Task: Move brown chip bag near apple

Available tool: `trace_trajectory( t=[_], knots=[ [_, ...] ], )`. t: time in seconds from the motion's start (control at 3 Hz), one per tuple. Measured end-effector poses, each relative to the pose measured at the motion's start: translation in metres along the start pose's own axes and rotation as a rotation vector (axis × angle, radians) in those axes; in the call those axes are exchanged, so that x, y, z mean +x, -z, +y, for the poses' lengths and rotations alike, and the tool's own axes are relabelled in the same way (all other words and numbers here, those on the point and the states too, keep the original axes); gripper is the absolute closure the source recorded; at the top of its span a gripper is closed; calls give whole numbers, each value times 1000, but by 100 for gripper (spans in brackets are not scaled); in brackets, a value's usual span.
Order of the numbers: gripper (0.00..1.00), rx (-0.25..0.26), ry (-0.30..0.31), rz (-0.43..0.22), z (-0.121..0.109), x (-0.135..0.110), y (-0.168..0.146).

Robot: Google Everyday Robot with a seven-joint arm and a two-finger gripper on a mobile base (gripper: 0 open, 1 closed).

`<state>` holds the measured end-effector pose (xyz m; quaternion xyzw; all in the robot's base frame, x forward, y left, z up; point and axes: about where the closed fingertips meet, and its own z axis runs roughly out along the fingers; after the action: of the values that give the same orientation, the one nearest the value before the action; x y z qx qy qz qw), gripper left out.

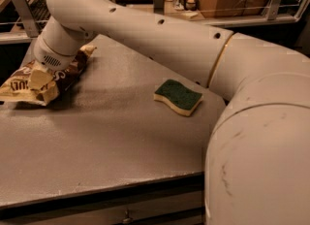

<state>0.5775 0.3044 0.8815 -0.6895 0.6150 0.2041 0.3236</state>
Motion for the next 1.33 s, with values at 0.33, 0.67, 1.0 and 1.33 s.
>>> trace_trajectory(
  t=[0.33, 0.67, 1.0, 1.33],
  knots=[
    [88, 11, -6, 36, -8, 10, 0],
    [100, 86, 52, 158, -41, 6, 35],
    [100, 143, 94, 280, -70, 5, 80],
    [100, 185, 75, 394, -97, 30, 124]
  ],
)
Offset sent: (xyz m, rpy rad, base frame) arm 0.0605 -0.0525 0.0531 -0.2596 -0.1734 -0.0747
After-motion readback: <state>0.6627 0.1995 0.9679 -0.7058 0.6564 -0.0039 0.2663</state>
